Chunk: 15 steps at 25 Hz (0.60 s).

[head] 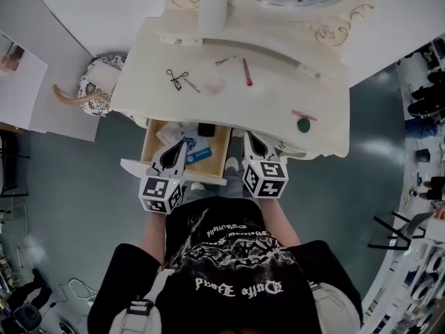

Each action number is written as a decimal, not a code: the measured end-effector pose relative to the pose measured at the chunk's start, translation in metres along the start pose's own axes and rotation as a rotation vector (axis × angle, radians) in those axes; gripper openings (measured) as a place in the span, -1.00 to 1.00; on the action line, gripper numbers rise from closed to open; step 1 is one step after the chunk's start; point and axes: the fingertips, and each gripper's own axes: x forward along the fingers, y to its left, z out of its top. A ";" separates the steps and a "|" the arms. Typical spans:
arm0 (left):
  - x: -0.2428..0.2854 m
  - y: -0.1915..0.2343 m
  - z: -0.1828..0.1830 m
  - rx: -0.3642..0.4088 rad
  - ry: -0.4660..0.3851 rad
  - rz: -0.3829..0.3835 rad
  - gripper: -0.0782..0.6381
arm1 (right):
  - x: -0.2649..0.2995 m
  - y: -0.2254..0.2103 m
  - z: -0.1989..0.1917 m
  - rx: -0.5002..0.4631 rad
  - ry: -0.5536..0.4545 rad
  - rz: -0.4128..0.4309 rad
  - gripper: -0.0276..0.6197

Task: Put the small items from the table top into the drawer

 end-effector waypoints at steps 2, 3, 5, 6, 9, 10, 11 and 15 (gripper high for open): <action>0.002 -0.003 0.000 0.001 0.002 -0.003 -0.74 | -0.001 -0.003 0.000 -0.008 0.002 -0.003 -0.89; 0.003 -0.004 0.000 0.001 0.002 -0.006 -0.74 | -0.002 -0.004 0.001 -0.012 0.000 -0.004 -0.89; 0.005 -0.006 0.001 0.003 0.003 -0.010 -0.74 | -0.002 -0.005 0.003 -0.025 -0.003 -0.004 -0.89; 0.005 -0.006 0.001 0.003 0.003 -0.011 -0.74 | -0.002 -0.005 0.003 -0.033 -0.002 -0.004 -0.89; 0.006 -0.007 0.000 0.001 0.003 -0.011 -0.74 | -0.003 -0.004 0.002 -0.061 0.003 -0.001 -0.89; 0.006 -0.007 0.000 0.000 0.002 -0.011 -0.74 | -0.004 -0.003 0.001 -0.067 0.004 0.001 -0.89; 0.007 -0.007 0.000 -0.001 0.001 -0.011 -0.74 | -0.004 -0.003 0.000 -0.072 0.005 0.004 -0.89; 0.007 -0.006 -0.002 -0.003 0.002 -0.012 -0.74 | -0.003 -0.002 0.000 -0.083 0.004 0.011 -0.89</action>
